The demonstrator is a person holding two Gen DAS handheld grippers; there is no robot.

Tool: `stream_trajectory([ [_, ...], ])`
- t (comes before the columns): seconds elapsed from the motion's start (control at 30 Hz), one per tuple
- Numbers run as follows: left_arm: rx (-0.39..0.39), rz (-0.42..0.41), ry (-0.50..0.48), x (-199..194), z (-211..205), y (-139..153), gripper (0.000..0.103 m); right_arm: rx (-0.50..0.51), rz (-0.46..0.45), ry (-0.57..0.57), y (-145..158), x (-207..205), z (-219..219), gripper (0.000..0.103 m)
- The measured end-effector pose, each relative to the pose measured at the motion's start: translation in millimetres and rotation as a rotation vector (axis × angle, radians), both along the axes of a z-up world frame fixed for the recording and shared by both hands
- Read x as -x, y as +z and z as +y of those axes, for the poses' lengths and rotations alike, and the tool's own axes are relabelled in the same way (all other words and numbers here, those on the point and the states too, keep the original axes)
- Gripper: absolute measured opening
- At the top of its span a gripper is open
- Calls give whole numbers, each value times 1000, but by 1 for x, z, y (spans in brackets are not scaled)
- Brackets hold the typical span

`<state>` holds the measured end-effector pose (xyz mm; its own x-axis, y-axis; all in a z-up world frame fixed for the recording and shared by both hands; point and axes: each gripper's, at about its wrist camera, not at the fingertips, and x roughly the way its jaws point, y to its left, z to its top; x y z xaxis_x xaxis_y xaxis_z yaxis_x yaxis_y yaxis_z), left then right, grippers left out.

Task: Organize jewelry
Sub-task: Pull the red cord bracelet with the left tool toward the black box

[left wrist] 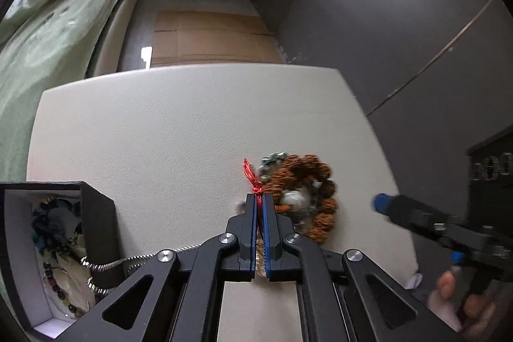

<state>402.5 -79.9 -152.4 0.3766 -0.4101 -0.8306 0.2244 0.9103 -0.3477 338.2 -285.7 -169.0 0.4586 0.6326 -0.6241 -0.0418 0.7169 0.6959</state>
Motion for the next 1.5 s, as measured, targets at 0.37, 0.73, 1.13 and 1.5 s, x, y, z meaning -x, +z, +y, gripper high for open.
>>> stream_trajectory([
  [0.37, 50, -55, -21, 18, 11, 34, 3, 12, 21, 42, -9, -5, 17, 63],
  [0.73, 60, -89, 38, 27, 47, 48, 3, 56, 6, 115, -10, -11, 51, 60],
  [1.13, 97, -88, 58, 33, 68, 45, 3, 222, 46, 115, -20, -17, 74, 46],
  [1.5, 126, -72, 68, 36, 84, 37, 3, 258, 77, 197, -25, -6, 81, 42],
])
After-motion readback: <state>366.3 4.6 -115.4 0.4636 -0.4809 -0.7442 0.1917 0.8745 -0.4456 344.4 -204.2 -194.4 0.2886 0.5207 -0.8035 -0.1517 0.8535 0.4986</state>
